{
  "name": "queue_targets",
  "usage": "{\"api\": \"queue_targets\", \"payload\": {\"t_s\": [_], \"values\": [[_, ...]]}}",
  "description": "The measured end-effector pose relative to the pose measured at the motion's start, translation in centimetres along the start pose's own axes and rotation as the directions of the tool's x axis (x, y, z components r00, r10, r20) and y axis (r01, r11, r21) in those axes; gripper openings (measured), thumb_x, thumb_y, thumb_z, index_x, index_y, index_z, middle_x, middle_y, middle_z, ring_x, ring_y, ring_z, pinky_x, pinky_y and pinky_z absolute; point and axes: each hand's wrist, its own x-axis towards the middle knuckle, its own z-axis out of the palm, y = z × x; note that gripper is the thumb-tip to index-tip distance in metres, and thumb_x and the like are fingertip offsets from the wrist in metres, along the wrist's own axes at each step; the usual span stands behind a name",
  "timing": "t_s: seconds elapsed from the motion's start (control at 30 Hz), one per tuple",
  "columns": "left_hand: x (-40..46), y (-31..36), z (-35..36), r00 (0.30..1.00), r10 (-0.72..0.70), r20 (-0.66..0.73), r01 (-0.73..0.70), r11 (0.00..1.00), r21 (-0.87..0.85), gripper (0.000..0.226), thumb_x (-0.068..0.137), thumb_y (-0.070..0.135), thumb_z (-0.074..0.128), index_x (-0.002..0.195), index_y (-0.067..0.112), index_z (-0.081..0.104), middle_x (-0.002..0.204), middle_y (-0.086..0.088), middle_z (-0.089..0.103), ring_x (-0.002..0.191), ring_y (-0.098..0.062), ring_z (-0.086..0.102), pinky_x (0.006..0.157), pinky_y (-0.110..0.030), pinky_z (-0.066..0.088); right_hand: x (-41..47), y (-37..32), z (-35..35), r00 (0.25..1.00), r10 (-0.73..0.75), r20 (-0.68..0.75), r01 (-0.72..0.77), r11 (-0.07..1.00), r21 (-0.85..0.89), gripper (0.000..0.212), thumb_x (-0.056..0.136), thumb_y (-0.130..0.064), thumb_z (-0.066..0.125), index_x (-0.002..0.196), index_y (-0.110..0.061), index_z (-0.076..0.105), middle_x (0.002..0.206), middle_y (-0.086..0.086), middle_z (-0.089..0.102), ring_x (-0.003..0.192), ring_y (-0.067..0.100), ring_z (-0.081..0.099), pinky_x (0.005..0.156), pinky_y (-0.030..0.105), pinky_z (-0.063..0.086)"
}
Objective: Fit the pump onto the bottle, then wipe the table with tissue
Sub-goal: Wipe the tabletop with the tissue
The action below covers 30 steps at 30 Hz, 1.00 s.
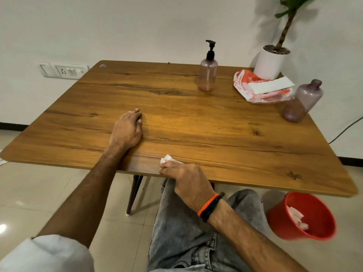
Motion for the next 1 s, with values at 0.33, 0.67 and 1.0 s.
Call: {"api": "queue_targets", "payload": {"t_s": [0.33, 0.67, 1.0], "values": [[-0.1, 0.5, -0.3, 1.0, 0.011, 0.001, -0.011, 1.0, -0.02, 0.043, 0.101, 0.02, 0.041, 0.141, 0.006, 0.045, 0.151, -0.012, 0.042, 0.139, -0.031, 0.037, 0.117, -0.047, 0.027, -4.6, 3.6, -3.6, 0.976, 0.203, -0.075, -0.205, 0.979, -0.021, 0.05, 0.069, 0.02, 0.061, 0.107, -0.009, 0.074, 0.119, 0.005, 0.069, 0.116, 0.015, 0.062, 0.106, 0.03, 0.044], [0.0, 0.4, -0.2, 1.0, 0.014, 0.006, -0.014, 1.0, -0.028, 0.042, 0.1, 0.018, 0.042, 0.141, 0.006, 0.045, 0.15, -0.013, 0.043, 0.137, -0.031, 0.039, 0.115, -0.049, 0.029, 0.9, 10.2, -5.6, 0.911, 0.401, -0.093, -0.409, 0.907, -0.103, 0.047, 0.078, 0.012, 0.059, 0.113, -0.017, 0.072, 0.125, 0.0, 0.067, 0.121, 0.017, 0.059, 0.111, 0.024, 0.036], [0.2, 0.2, 0.2, 1.0, -0.008, -0.019, 0.008, 1.0, 0.008, 0.042, 0.1, 0.019, 0.041, 0.14, 0.008, 0.047, 0.151, -0.009, 0.041, 0.139, -0.029, 0.037, 0.117, -0.044, 0.027, 11.7, 17.5, -5.0, 0.867, 0.484, -0.12, -0.497, 0.858, -0.128, 0.042, 0.083, 0.002, 0.058, 0.113, -0.024, 0.072, 0.12, 0.007, 0.069, 0.116, 0.026, 0.061, 0.105, 0.031, 0.044]]}}
